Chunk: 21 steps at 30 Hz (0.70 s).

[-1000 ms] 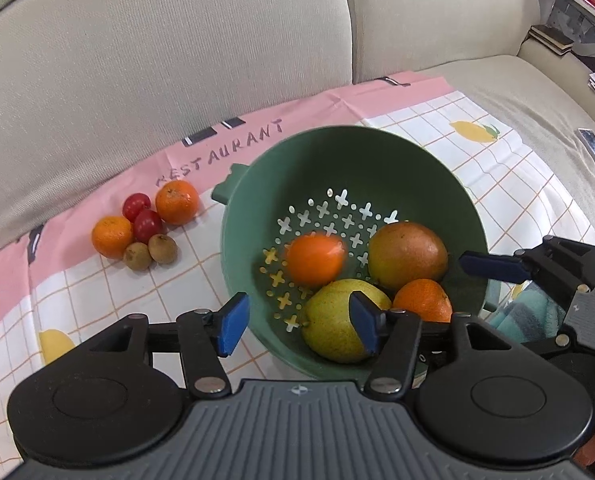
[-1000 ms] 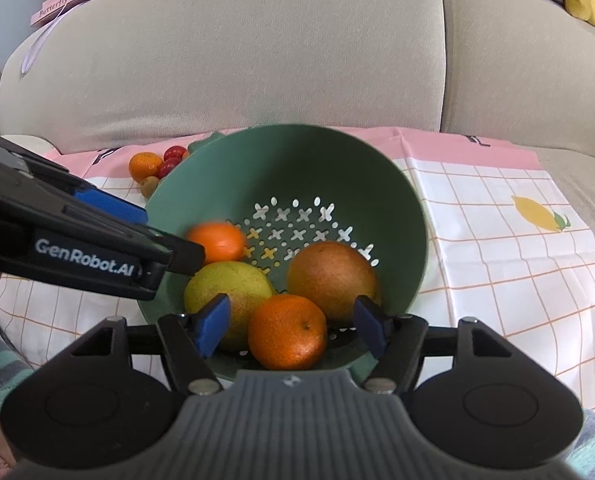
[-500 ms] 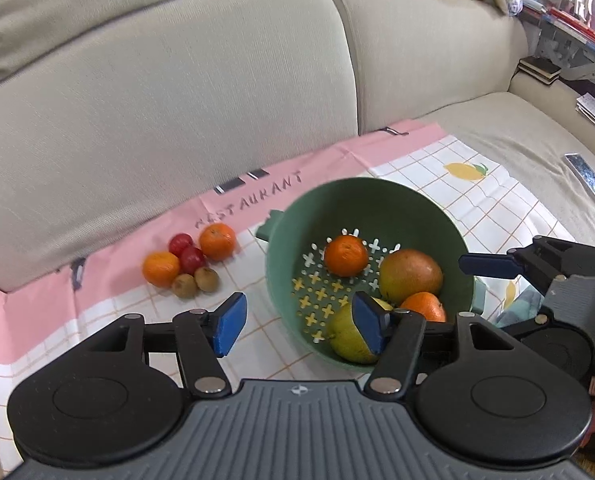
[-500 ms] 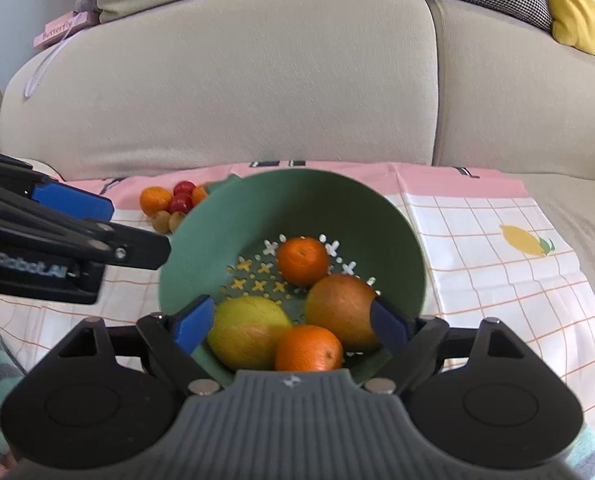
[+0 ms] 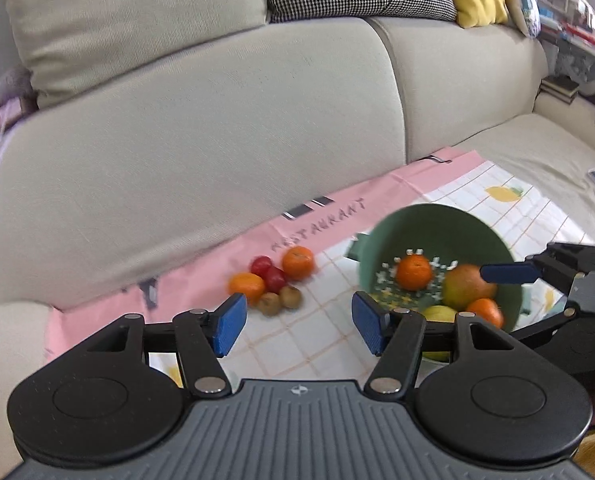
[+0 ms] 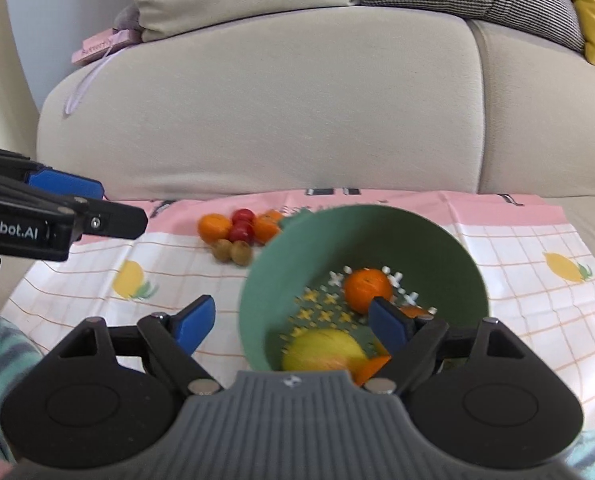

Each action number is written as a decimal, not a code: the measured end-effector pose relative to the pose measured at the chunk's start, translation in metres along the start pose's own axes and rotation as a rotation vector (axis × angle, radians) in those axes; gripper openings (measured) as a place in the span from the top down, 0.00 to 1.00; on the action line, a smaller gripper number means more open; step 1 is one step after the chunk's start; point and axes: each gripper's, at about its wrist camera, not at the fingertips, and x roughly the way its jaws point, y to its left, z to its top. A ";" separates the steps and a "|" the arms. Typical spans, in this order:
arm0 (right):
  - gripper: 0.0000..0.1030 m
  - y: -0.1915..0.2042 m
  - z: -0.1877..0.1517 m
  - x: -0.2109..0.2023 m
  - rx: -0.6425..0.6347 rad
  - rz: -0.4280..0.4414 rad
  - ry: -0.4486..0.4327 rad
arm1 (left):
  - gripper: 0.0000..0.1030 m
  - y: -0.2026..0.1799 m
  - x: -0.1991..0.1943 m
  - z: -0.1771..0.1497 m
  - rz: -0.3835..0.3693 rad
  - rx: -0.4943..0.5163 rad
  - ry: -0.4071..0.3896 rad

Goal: Organize fruits
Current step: 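Move both open tools back toward the remaining mandarins and cherry tomatoes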

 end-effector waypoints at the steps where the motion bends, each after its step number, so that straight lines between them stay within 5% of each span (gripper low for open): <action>1: 0.21 0.003 0.003 0.002 -0.008 0.000 0.003 | 0.31 0.003 -0.001 0.001 0.014 0.018 0.000; 7: 0.21 0.020 0.018 0.015 -0.059 0.018 0.007 | 0.31 0.019 0.004 0.003 0.056 0.087 0.023; 21: 0.30 0.030 0.057 0.072 -0.159 0.012 0.051 | 0.32 0.040 0.049 -0.008 -0.019 0.051 0.049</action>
